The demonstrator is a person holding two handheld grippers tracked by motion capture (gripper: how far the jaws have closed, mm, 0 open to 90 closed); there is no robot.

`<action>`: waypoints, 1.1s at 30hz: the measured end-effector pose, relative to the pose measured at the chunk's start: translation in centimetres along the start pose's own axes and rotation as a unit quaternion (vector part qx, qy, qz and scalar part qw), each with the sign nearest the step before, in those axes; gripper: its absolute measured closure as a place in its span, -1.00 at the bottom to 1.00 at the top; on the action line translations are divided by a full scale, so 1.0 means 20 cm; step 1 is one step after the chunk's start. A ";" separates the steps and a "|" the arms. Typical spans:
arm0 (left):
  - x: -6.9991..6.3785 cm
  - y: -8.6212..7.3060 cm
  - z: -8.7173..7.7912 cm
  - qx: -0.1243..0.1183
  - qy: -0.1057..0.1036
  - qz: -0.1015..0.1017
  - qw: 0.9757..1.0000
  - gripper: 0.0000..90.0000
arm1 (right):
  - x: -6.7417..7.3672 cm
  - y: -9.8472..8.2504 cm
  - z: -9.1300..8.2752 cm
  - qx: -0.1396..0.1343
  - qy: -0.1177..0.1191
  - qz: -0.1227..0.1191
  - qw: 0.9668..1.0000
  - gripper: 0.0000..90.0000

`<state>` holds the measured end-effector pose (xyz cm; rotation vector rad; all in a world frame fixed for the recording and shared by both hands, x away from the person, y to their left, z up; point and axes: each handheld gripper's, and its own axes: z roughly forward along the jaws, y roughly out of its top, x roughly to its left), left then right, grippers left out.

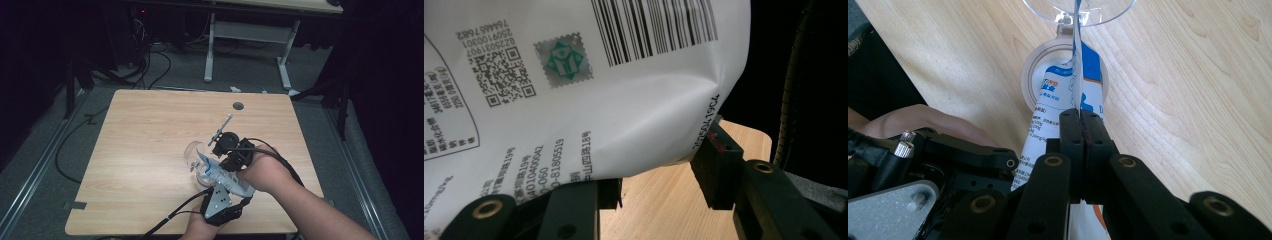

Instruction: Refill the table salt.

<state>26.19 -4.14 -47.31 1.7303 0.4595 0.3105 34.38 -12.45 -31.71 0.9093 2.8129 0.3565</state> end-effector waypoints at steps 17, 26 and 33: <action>0.00 0.00 0.00 -0.005 -0.002 -0.002 1.000 0.26 | 0.00 0.01 0.00 -0.002 -0.005 0.000 1.000 1.00; 0.00 0.00 -0.01 -0.004 -0.002 0.003 1.000 0.27 | 0.01 0.02 -0.01 0.000 -0.008 -0.003 1.000 1.00; 0.00 0.00 -0.01 -0.004 -0.002 0.002 1.000 0.27 | 0.01 0.02 -0.02 -0.003 -0.008 -0.004 1.000 1.00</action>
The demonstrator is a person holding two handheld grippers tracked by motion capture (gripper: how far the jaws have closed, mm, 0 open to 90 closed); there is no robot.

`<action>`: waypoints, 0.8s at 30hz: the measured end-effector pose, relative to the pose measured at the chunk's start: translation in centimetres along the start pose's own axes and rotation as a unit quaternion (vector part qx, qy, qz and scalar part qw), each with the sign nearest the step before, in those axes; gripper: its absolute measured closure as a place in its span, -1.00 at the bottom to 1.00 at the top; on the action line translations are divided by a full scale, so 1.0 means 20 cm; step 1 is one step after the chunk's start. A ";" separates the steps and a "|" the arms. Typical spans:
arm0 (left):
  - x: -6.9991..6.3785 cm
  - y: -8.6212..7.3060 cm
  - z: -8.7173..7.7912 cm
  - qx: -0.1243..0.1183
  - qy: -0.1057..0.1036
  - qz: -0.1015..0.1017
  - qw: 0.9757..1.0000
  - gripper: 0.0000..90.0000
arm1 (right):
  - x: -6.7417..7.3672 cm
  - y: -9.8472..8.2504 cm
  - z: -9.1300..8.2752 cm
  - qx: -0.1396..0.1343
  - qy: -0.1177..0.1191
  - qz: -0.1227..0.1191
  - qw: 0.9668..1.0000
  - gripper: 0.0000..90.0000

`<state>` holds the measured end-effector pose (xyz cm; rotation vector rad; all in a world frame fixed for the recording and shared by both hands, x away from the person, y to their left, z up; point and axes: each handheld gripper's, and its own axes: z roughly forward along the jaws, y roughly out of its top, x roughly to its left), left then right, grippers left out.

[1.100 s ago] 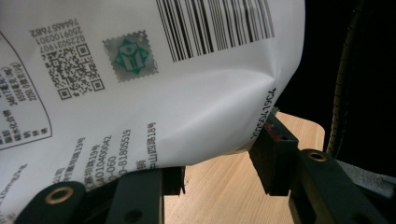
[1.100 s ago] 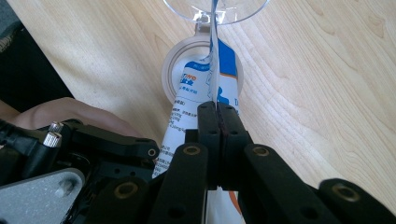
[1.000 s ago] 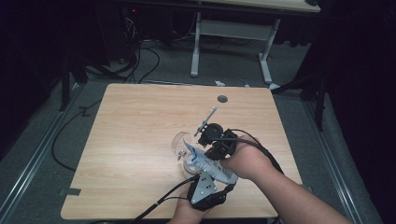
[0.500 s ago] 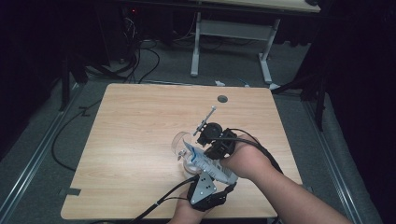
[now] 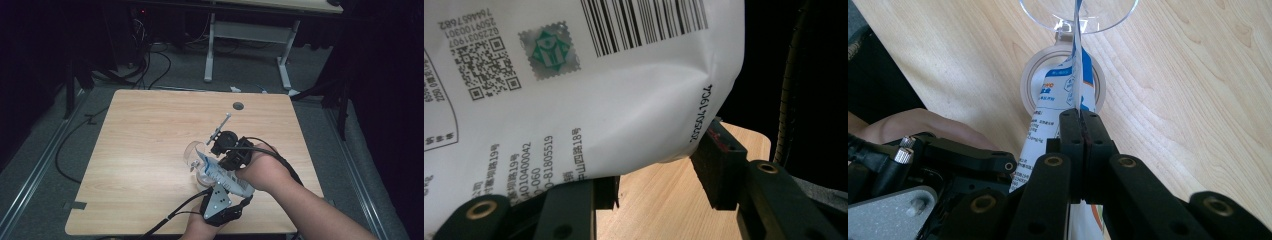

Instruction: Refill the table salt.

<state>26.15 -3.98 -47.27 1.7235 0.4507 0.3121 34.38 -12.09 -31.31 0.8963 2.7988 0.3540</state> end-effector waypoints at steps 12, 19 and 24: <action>0.00 0.00 0.00 -0.002 0.000 -0.001 1.000 0.27 | 0.00 0.00 0.00 -0.001 -0.001 0.000 1.000 1.00; -0.01 0.00 0.00 -0.006 0.001 -0.005 1.000 0.27 | 0.00 0.00 0.00 0.000 0.000 -0.001 1.000 1.00; -0.01 0.00 0.00 -0.008 0.000 -0.007 1.000 0.26 | 0.00 0.01 0.00 0.000 0.000 -0.002 1.000 1.00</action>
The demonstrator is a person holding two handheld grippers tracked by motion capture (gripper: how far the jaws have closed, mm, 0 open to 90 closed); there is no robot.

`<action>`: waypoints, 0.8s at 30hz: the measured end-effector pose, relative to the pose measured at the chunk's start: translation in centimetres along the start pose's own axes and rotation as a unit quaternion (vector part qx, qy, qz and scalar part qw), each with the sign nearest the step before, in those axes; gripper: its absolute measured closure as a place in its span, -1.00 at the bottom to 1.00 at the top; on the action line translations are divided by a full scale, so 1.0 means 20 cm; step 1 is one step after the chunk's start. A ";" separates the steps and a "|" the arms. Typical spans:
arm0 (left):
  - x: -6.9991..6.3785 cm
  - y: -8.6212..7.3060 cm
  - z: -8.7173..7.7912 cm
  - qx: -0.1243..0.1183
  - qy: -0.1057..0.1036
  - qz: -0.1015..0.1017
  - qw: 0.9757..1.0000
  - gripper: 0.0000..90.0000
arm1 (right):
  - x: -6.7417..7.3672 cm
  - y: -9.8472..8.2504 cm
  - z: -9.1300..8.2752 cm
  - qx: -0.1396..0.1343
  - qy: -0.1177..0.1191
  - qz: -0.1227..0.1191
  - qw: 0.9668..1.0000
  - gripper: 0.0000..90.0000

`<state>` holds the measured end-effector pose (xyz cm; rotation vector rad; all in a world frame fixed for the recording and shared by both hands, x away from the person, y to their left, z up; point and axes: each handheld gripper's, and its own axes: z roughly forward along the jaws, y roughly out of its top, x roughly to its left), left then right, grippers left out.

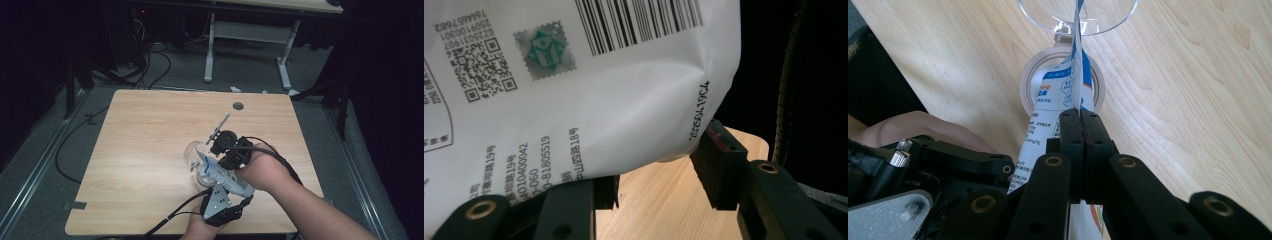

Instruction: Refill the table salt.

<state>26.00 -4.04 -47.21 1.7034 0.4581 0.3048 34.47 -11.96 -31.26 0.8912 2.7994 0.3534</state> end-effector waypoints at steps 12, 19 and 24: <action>0.00 0.00 0.00 -0.002 0.002 0.003 1.000 0.25 | 0.00 0.01 0.00 -0.001 0.000 0.000 1.000 1.00; 0.00 0.01 0.00 -0.003 0.003 0.004 1.000 0.26 | 0.00 0.01 0.00 -0.002 0.000 0.000 1.000 1.00; 0.00 0.02 0.00 -0.004 0.004 0.002 1.000 0.25 | 0.00 0.01 0.00 -0.003 -0.002 0.000 1.000 1.00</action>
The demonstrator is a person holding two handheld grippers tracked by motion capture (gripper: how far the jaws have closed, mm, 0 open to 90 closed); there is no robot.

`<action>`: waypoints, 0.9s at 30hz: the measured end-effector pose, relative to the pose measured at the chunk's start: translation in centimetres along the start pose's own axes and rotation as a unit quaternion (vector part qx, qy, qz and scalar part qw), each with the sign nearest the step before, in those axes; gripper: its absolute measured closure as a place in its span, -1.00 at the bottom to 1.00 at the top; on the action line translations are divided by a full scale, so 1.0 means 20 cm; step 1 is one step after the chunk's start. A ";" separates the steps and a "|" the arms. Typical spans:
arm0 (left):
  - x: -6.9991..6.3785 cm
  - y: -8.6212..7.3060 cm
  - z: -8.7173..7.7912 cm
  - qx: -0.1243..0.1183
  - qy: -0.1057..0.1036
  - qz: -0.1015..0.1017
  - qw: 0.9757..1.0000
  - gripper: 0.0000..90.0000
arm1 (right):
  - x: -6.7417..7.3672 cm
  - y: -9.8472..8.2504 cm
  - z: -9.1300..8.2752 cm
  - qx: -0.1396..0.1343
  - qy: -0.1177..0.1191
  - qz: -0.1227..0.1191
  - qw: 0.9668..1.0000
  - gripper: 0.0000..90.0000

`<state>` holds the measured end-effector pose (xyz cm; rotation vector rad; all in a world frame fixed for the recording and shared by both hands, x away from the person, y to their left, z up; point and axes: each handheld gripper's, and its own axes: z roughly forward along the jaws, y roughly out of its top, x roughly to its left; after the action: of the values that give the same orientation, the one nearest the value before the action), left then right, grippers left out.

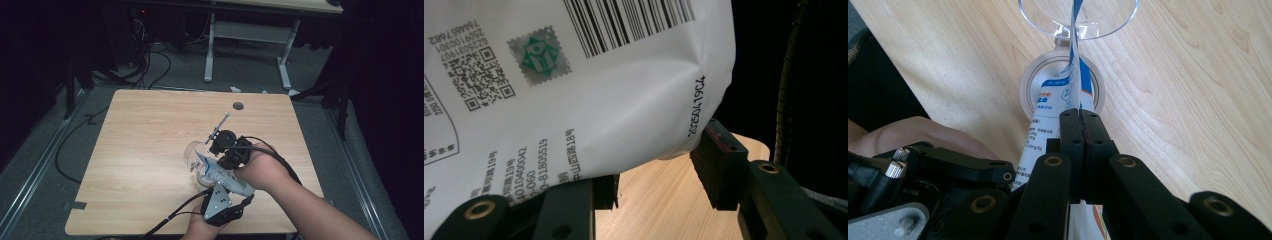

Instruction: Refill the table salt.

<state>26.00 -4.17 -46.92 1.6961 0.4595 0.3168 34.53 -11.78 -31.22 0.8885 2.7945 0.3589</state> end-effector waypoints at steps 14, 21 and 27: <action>0.00 0.02 0.00 -0.005 -0.001 0.002 1.000 0.24 | 0.00 0.00 -0.01 -0.005 -0.001 0.002 1.000 1.00; 0.00 0.02 0.00 -0.005 -0.001 0.004 1.000 0.23 | 0.00 0.00 -0.02 -0.005 -0.002 0.000 1.000 1.00; 0.00 0.02 0.00 -0.006 0.000 0.002 1.000 0.22 | 0.00 0.00 -0.02 -0.005 -0.001 0.001 1.000 1.00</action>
<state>26.01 -4.23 -46.47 1.6864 0.4532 0.3222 34.43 -11.76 -30.89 0.8892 2.7874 0.3723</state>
